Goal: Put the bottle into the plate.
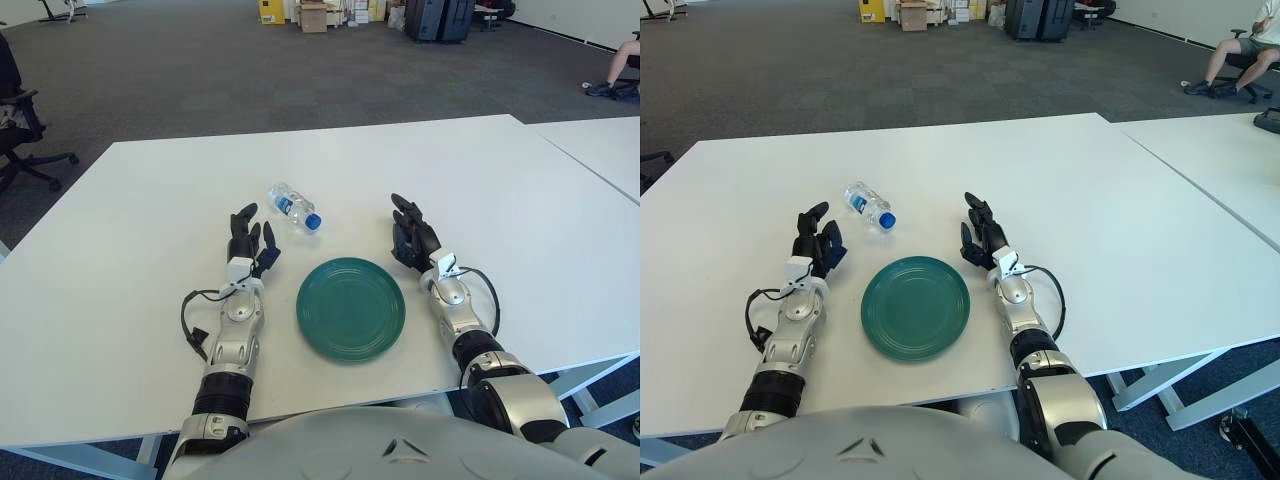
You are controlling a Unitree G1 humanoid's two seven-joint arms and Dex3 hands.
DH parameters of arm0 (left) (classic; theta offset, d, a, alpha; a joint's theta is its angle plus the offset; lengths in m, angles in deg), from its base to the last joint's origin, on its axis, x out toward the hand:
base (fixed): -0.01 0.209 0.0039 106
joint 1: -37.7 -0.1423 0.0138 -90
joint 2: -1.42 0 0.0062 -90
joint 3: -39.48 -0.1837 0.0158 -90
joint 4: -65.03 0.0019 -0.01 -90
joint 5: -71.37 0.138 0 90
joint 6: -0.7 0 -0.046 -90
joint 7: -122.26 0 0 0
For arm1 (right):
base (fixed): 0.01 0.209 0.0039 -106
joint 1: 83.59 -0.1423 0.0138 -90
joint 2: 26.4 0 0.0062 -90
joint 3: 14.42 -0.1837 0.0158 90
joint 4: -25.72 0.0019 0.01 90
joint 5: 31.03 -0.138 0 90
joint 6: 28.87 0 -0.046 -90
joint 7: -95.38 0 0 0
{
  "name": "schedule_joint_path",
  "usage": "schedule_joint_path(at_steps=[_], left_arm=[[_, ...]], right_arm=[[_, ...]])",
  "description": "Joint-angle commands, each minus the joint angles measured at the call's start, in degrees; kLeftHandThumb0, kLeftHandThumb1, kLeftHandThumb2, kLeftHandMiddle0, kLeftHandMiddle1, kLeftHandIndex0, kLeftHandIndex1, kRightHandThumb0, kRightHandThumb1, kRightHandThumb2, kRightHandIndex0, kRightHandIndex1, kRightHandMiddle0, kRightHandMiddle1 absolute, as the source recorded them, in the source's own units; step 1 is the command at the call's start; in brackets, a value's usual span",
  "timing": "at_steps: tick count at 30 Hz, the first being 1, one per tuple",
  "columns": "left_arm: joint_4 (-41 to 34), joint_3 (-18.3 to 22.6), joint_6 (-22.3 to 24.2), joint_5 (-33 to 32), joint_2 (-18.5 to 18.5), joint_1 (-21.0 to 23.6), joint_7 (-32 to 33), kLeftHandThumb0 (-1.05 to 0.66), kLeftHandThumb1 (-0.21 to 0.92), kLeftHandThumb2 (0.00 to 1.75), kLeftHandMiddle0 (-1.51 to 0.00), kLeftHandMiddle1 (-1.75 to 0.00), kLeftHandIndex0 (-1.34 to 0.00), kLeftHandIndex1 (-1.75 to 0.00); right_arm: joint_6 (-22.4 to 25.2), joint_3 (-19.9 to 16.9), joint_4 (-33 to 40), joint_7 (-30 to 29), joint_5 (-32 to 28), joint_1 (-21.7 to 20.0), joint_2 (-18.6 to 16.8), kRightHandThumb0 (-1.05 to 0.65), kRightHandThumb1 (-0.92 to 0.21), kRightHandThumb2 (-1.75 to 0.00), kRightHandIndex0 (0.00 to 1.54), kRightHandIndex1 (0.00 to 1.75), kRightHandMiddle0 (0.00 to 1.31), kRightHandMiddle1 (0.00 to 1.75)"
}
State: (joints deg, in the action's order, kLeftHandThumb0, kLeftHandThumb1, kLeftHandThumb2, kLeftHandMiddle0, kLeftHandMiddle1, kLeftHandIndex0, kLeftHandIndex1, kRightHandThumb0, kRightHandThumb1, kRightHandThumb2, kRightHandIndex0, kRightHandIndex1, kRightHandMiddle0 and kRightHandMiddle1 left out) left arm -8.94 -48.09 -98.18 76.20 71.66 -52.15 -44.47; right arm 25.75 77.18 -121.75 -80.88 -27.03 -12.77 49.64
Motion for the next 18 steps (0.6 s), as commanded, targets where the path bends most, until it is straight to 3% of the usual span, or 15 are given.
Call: schedule_joint_path(at_steps=[1,18], left_arm=[[0.14,0.28,-0.89,-0.07,0.36,0.91,-0.14,-0.76,0.92,0.81,-0.39,0.00,0.00,-0.76],[0.11,0.05,-0.56,0.63,0.73,0.92,0.04,-0.76,0.92,0.83,-0.41,-0.01,0.00,-0.75]], right_arm=[[1.51,0.05,-2.50,-0.05,0.49,2.52,0.15,-0.82,-0.92,-0.89,0.13,0.01,0.00,0.35],[2.06,0.07,-2.51,-0.69,0.62,2.37,0.02,-0.81,-0.92,-0.88,0.13,0.01,0.00,0.34]])
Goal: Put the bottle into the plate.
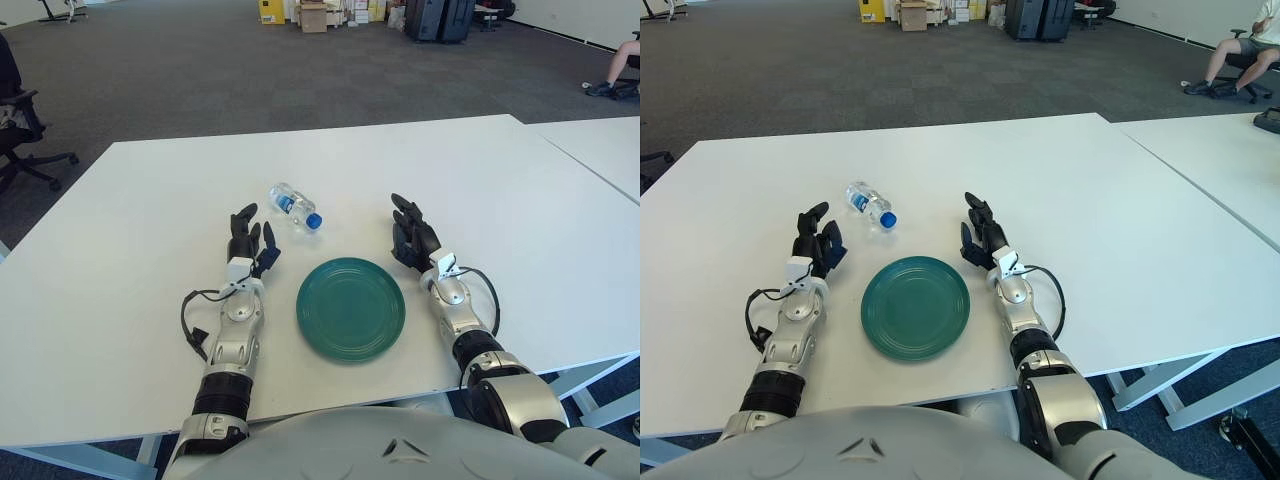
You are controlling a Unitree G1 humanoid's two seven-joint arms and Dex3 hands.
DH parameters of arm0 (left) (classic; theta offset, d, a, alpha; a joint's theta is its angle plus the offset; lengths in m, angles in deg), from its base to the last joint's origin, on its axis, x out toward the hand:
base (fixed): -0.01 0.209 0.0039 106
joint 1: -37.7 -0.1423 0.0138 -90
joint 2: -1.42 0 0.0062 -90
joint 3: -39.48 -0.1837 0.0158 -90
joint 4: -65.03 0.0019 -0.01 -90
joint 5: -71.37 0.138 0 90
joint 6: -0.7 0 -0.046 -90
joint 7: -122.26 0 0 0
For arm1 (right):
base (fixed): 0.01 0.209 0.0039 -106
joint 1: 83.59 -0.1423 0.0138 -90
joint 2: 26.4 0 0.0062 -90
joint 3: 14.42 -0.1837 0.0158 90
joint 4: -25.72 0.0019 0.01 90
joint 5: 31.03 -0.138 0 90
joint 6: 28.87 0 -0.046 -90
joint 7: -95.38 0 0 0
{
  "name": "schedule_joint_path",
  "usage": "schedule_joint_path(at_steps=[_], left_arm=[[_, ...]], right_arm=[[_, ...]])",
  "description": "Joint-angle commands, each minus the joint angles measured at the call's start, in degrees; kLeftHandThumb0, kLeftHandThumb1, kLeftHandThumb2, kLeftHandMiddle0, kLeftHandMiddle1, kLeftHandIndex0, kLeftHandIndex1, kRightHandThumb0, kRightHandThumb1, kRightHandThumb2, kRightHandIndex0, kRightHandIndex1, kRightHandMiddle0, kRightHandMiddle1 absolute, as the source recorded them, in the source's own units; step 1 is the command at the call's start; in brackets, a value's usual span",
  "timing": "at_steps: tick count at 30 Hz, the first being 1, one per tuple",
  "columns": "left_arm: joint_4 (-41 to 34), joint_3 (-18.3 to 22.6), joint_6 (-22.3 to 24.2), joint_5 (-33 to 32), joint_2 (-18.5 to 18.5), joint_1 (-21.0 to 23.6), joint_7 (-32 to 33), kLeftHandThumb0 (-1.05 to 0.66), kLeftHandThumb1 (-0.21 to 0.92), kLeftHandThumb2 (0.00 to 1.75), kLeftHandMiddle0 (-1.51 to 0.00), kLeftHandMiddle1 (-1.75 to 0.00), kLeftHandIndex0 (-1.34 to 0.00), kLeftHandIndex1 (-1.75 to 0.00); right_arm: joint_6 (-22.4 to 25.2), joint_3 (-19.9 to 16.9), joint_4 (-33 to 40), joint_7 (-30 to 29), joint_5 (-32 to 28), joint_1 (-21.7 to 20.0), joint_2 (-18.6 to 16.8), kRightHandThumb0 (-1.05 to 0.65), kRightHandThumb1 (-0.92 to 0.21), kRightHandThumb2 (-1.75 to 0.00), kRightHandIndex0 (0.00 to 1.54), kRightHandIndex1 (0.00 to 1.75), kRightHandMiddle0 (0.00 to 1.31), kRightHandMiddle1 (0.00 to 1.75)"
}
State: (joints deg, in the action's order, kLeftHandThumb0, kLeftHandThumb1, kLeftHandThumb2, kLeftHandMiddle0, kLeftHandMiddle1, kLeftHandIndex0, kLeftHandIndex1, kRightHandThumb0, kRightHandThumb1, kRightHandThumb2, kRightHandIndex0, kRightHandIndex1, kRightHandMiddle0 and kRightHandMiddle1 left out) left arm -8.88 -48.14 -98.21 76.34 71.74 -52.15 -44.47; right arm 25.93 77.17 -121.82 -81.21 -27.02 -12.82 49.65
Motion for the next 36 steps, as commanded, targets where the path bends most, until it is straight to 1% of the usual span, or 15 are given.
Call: schedule_joint_path(at_steps=[1,11,13,15,18,19,21,22,24,25,26,28,29,32,36], left_arm=[[0.04,0.11,-0.53,0.47,0.67,0.92,0.01,-0.76,0.92,0.83,-0.41,-0.01,0.00,-0.75],[-0.09,0.23,-0.44,0.23,0.94,0.97,-0.22,-0.75,0.92,0.81,-0.43,-0.02,0.00,-0.78],[-0.14,0.54,-0.95,-0.07,1.34,1.10,-0.53,-0.75,0.92,0.80,-0.43,-0.02,0.00,-0.78],[-0.70,0.94,-2.53,0.62,2.95,1.44,-0.72,-0.75,0.92,0.79,-0.43,-0.02,0.00,-0.79],[-1.13,0.99,-8.69,6.44,9.08,3.04,0.71,-0.75,0.92,0.75,-0.42,-0.02,0.00,-0.78],[-0.91,0.96,-10.11,7.84,10.34,3.44,1.15,-0.76,0.92,0.73,-0.41,-0.01,0.00,-0.76],[-0.22,0.65,-13.87,13.32,14.95,4.51,3.11,-0.78,0.92,0.67,-0.38,-0.01,0.00,-0.72],[0.51,0.51,-15.58,16.80,18.10,5.58,4.59,-0.79,0.92,0.64,-0.37,-0.01,0.00,-0.70],[2.59,0.15,-17.56,22.30,23.18,8.20,7.49,-0.82,0.92,0.54,-0.33,0.00,0.00,-0.67],[3.66,-0.06,-18.13,24.47,25.18,9.48,8.83,-0.84,0.92,0.46,-0.30,0.00,0.00,-0.65],[5.19,-0.76,-18.02,27.91,27.69,11.63,11.26,-0.85,0.92,0.43,-0.29,0.00,0.00,-0.64],[7.69,-2.08,-17.75,32.78,30.80,14.75,15.12,-0.88,0.92,0.32,-0.24,0.00,0.00,-0.61],[8.72,-2.66,-17.64,34.40,31.74,15.85,16.62,-0.89,0.92,0.28,-0.22,0.00,0.00,-0.60],[12.98,-5.12,-16.93,39.09,34.78,21.43,20.54,-0.91,0.91,0.23,-0.19,0.00,0.00,-0.58],[16.97,-9.00,-15.90,44.92,37.55,27.43,25.19,-0.95,0.90,0.18,-0.14,0.00,0.00,-0.52]], right_arm=[[1.89,0.09,-2.43,-0.36,0.60,2.42,-0.01,-0.81,-0.92,-0.88,0.13,0.01,0.00,0.34],[2.01,0.04,-2.25,-0.12,0.33,2.41,-0.23,-0.80,-0.92,-0.89,0.14,0.01,0.00,0.35],[2.00,0.05,-2.26,-0.07,0.31,2.34,-0.28,-0.80,-0.92,-0.89,0.14,0.01,0.00,0.35],[1.93,0.07,-2.24,0.04,0.30,2.32,-0.27,-0.80,-0.92,-0.89,0.15,0.01,0.00,0.36],[1.74,0.12,-2.35,0.13,0.36,2.16,-0.22,-0.79,-0.92,-0.89,0.15,0.01,0.00,0.36],[1.72,0.13,-2.44,0.11,0.39,2.07,-0.23,-0.79,-0.92,-0.90,0.15,0.01,0.00,0.36],[1.48,0.19,-2.65,0.13,0.49,1.93,-0.22,-0.79,-0.92,-0.90,0.16,0.02,0.00,0.36],[1.30,0.24,-2.75,0.27,0.53,1.90,-0.18,-0.79,-0.92,-0.90,0.16,0.02,0.00,0.36],[1.13,0.30,-2.97,0.53,0.55,1.78,-0.12,-0.78,-0.92,-0.90,0.16,0.02,0.00,0.36],[1.06,0.32,-3.06,0.65,0.55,1.74,-0.10,-0.78,-0.92,-0.90,0.16,0.02,0.00,0.36],[1.12,0.34,-3.15,0.77,0.56,1.69,-0.06,-0.78,-0.92,-0.90,0.16,0.02,0.00,0.36],[1.25,0.33,-3.39,0.88,0.56,1.52,-0.02,-0.78,-0.92,-0.90,0.16,0.02,0.00,0.36],[1.32,0.32,-3.52,0.91,0.56,1.42,-0.01,-0.78,-0.92,-0.90,0.16,0.02,0.00,0.35],[1.65,0.14,-3.81,1.25,0.25,1.19,-0.12,-0.78,-0.92,-0.90,0.16,0.01,0.00,0.35],[2.50,0.10,-3.66,0.87,0.28,1.06,-0.36,-0.79,-0.92,-0.90,0.15,0.01,0.00,0.33]])
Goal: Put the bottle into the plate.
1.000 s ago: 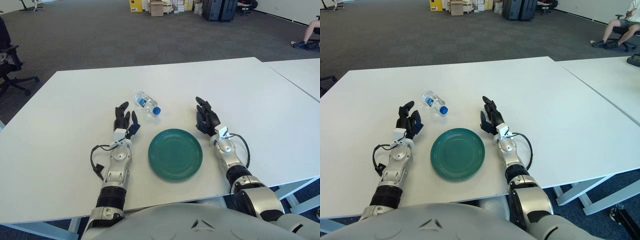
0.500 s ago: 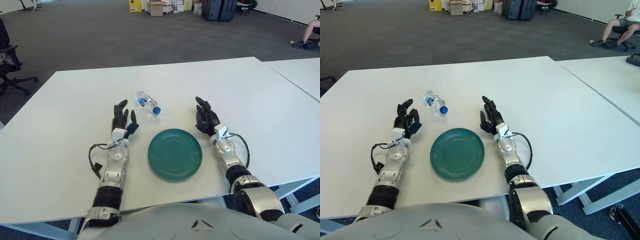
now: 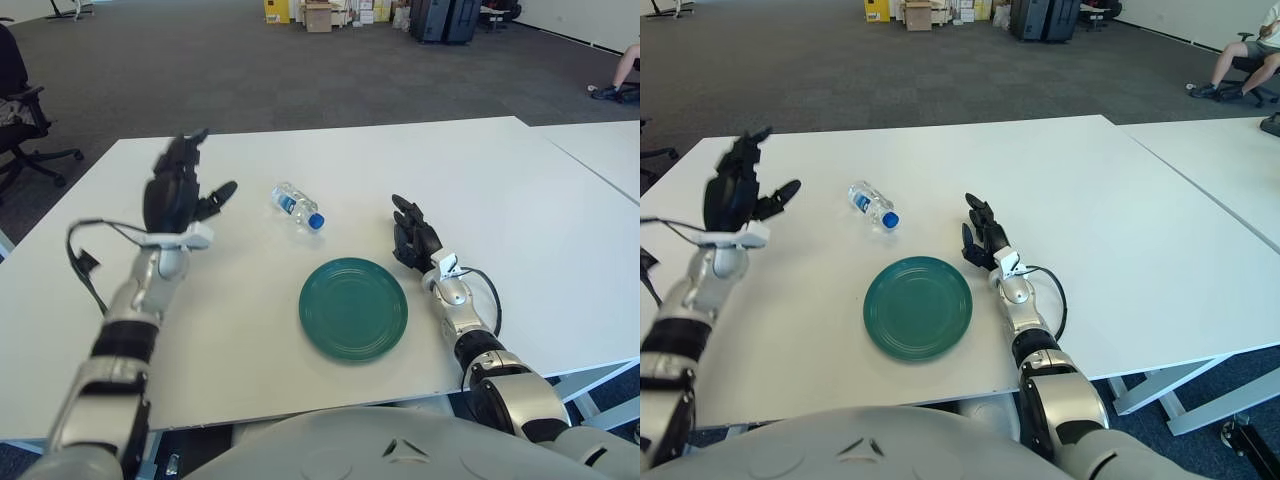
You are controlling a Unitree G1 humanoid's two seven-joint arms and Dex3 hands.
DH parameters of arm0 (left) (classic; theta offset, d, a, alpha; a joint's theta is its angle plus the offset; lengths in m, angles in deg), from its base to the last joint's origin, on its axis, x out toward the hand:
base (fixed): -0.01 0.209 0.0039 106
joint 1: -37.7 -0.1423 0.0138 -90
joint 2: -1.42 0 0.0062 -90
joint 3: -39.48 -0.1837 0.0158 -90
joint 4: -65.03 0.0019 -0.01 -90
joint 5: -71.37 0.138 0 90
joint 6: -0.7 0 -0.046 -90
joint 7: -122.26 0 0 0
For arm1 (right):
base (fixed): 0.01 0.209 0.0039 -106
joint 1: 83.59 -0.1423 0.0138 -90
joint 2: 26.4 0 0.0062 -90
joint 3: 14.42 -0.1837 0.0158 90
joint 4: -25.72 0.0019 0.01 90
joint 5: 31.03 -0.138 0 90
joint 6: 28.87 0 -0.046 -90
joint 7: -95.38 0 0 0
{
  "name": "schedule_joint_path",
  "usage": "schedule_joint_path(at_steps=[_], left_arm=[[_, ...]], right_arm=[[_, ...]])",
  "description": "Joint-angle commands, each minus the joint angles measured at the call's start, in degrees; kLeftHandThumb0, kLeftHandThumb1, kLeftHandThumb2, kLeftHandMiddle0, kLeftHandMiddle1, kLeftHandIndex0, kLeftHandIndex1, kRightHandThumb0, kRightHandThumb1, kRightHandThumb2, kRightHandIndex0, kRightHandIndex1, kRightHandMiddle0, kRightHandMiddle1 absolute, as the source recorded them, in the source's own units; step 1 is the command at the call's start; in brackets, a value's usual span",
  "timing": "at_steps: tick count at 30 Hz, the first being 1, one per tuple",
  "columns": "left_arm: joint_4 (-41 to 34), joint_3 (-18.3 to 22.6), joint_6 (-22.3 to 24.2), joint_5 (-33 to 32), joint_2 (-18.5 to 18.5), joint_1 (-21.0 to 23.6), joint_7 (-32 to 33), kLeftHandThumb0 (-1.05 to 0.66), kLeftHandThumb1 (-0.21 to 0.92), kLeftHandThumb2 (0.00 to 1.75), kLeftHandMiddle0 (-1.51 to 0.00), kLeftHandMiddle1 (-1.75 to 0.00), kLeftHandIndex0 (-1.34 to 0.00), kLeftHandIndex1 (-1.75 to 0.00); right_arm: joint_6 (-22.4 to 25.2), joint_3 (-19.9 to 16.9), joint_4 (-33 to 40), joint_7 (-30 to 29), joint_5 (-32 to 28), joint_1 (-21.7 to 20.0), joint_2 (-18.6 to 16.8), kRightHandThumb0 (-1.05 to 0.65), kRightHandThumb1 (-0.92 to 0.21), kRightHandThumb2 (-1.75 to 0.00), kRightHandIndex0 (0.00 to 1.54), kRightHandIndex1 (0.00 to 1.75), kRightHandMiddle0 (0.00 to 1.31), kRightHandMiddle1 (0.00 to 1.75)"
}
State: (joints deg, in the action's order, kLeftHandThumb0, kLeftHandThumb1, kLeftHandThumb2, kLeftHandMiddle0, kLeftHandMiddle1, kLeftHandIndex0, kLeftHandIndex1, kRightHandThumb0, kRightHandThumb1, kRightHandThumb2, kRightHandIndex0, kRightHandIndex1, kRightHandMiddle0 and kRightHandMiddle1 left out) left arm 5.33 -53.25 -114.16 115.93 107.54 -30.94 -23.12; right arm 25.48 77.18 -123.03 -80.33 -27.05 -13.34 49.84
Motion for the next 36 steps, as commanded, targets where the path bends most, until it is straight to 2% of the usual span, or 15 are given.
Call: schedule_joint_path(at_steps=[1,3,7,11,17,20,24,29,36], left_arm=[[3.58,-4.90,0.21,6.69,2.28,7.36,5.15,-0.96,0.90,0.17,-0.12,0.00,0.00,-0.49],[5.21,-6.89,0.45,9.15,3.15,9.30,7.81,-0.97,0.90,0.16,-0.10,0.00,0.00,-0.46],[7.68,-11.09,2.22,13.73,4.81,12.98,10.88,-0.98,0.89,0.14,-0.07,0.00,0.00,-0.40],[10.41,-17.18,6.10,21.52,7.70,17.93,11.51,-0.99,0.91,0.16,-0.04,0.00,0.00,-0.32],[15.23,-23.91,7.86,27.25,8.97,22.94,12.93,-0.97,0.92,0.25,-0.03,0.00,0.00,-0.21],[19.30,-28.59,9.22,31.07,8.15,26.11,13.96,-0.97,0.92,0.29,-0.02,0.00,0.00,-0.16],[22.55,-32.48,9.47,32.79,7.58,28.10,15.28,-0.99,0.92,0.27,0.00,0.00,0.00,-0.12],[26.91,-37.58,9.61,34.58,5.79,29.36,16.96,-1.03,0.92,0.27,0.00,0.00,0.00,-0.04],[32.49,-42.50,9.60,34.95,3.66,31.03,18.18,-1.05,0.92,0.28,0.00,0.00,0.00,0.00]], right_arm=[[3.14,0.10,-2.39,-0.11,0.33,1.56,-0.60,-0.79,-0.92,-0.89,0.15,0.01,0.00,0.32],[3.26,0.11,-2.43,-0.21,0.37,1.52,-0.65,-0.79,-0.92,-0.89,0.14,0.00,0.00,0.32],[7.65,0.74,5.47,-1.97,0.76,4.86,-1.52,-0.79,-0.92,-0.88,0.14,0.00,0.00,0.31],[5.44,0.63,1.61,-1.58,0.76,3.16,-1.40,-0.79,-0.92,-0.88,0.15,0.01,0.00,0.32],[5.42,0.71,-0.26,-2.15,0.85,2.16,-1.62,-0.81,-0.92,-0.89,0.15,0.01,0.00,0.34],[4.64,0.98,-0.65,-2.27,1.08,2.30,-1.60,-0.81,-0.92,-0.89,0.15,0.01,0.00,0.34],[4.47,1.24,-0.72,-2.60,1.27,2.52,-1.66,-0.82,-0.92,-0.90,0.15,0.01,0.00,0.34],[4.46,1.42,-1.00,-3.04,1.86,2.41,-1.68,-0.84,-0.92,-0.91,0.15,0.01,0.00,0.33],[4.22,1.28,-0.75,-3.59,1.93,2.63,-1.80,-0.83,-0.92,-0.91,0.15,0.01,0.00,0.34]])
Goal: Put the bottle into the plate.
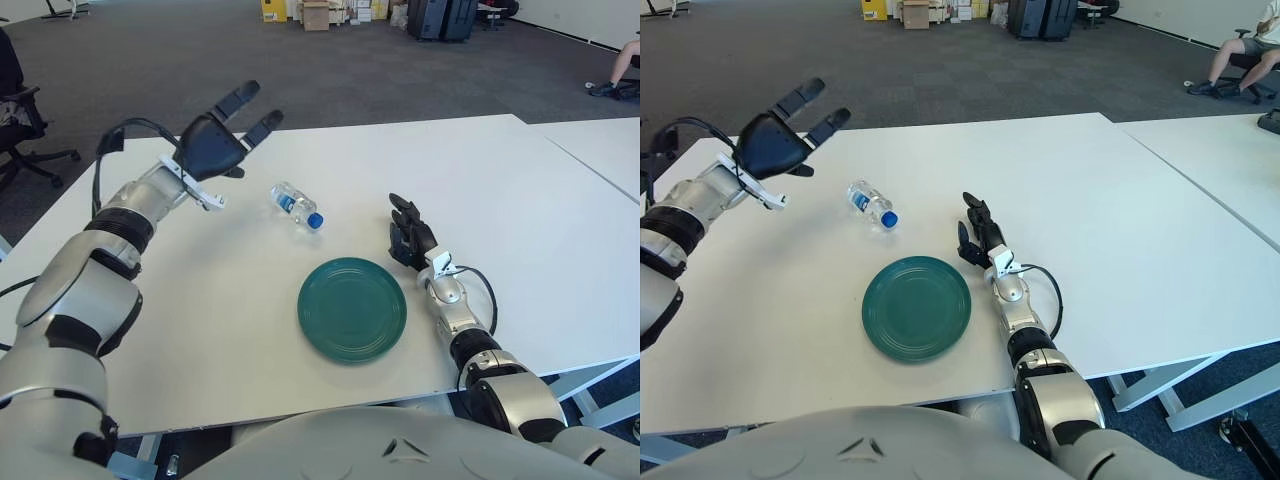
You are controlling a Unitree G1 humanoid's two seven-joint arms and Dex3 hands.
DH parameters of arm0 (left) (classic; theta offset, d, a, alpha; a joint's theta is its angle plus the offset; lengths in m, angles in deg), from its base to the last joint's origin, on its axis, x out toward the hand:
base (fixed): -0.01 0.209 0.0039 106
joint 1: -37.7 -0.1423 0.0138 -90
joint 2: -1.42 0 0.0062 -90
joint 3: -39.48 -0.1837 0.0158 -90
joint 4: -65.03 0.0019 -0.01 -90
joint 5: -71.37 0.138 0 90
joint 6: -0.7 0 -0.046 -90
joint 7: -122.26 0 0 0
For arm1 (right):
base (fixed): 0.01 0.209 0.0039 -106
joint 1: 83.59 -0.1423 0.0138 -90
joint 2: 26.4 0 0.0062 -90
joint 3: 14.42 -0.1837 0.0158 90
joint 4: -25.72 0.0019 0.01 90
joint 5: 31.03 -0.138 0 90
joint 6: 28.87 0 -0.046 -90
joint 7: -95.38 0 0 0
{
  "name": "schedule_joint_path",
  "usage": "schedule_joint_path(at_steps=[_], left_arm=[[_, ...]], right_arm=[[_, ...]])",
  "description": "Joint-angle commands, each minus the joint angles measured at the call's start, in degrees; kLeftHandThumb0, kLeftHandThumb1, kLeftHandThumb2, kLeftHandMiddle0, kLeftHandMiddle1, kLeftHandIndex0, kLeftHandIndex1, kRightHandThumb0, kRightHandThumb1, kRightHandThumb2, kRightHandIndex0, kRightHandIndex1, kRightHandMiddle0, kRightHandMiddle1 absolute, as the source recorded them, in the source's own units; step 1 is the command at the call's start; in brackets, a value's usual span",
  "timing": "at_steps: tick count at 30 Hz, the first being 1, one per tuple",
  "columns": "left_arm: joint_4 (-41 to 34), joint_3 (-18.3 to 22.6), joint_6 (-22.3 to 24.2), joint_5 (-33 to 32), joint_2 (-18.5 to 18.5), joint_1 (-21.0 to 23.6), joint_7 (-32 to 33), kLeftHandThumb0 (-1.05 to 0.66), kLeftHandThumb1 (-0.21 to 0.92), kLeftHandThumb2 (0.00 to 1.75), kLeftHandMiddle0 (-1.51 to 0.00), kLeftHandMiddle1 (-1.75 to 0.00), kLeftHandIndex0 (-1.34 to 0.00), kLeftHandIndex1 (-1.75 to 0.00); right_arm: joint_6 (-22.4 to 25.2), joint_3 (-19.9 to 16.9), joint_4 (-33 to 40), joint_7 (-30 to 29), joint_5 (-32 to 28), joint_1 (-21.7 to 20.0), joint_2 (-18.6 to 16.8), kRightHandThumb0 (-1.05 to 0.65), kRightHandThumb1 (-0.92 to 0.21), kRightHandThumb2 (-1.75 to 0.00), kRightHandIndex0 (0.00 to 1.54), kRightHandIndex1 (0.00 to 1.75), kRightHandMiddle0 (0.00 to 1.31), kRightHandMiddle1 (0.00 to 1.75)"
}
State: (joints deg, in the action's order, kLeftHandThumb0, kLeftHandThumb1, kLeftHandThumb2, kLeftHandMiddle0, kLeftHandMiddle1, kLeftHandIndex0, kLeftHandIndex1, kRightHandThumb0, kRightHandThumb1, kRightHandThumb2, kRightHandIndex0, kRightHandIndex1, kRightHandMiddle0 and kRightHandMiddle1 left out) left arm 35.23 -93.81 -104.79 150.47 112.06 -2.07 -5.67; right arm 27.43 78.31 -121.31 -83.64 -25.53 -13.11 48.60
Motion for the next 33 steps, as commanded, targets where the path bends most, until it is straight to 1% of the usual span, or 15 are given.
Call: schedule_joint_path(at_steps=[1,3,6,9,13,24,33], left_arm=[[3.64,-2.60,0.18,0.41,-1.26,2.40,0.88,-1.05,0.92,0.28,0.00,0.00,0.00,0.00],[4.89,-3.50,0.18,0.14,-1.68,2.77,1.28,-1.05,0.92,0.28,0.00,0.00,0.00,0.00],[6.08,-4.90,-1.15,-0.25,-1.86,3.42,1.09,-1.05,0.92,0.27,0.00,0.00,0.00,0.00],[6.46,-6.23,-3.50,-0.53,-1.52,4.35,-2.29,-1.05,0.92,0.24,0.00,0.00,0.00,0.00],[6.64,-7.21,-4.74,-0.91,-1.28,4.86,-5.33,-1.05,0.92,0.20,0.00,0.00,0.00,0.00],[7.82,-8.96,-5.97,-1.90,-1.40,5.66,-10.62,-1.05,0.91,0.14,0.00,0.00,0.00,0.00],[8.36,-9.07,-10.04,-4.49,-2.41,6.35,-14.80,-1.05,0.89,0.11,0.00,0.00,-0.02,-0.01]], right_arm=[[2.73,0.11,-1.99,-0.47,0.33,2.55,-0.67,-0.83,-0.92,-0.91,0.15,0.01,0.00,0.34],[3.36,0.08,-1.42,-0.69,0.25,2.70,-0.80,-0.83,-0.92,-0.90,0.16,0.01,0.00,0.34],[3.43,-0.11,-1.50,-0.86,0.08,2.79,-0.78,-0.82,-0.92,-0.90,0.16,0.01,0.00,0.35],[1.58,0.13,-1.70,-0.06,0.29,2.98,-0.32,-0.82,-0.92,-0.90,0.16,0.01,0.00,0.37],[0.44,0.24,-2.18,0.53,0.35,2.89,-0.06,-0.82,-0.92,-0.91,0.17,0.01,0.00,0.39],[0.59,0.03,-2.88,0.95,0.23,2.33,0.02,-0.80,-0.92,-0.90,0.18,0.01,0.00,0.43],[0.67,-0.03,-2.52,0.84,0.18,2.24,-0.04,-0.79,-0.92,-0.89,0.18,0.01,0.00,0.43]])
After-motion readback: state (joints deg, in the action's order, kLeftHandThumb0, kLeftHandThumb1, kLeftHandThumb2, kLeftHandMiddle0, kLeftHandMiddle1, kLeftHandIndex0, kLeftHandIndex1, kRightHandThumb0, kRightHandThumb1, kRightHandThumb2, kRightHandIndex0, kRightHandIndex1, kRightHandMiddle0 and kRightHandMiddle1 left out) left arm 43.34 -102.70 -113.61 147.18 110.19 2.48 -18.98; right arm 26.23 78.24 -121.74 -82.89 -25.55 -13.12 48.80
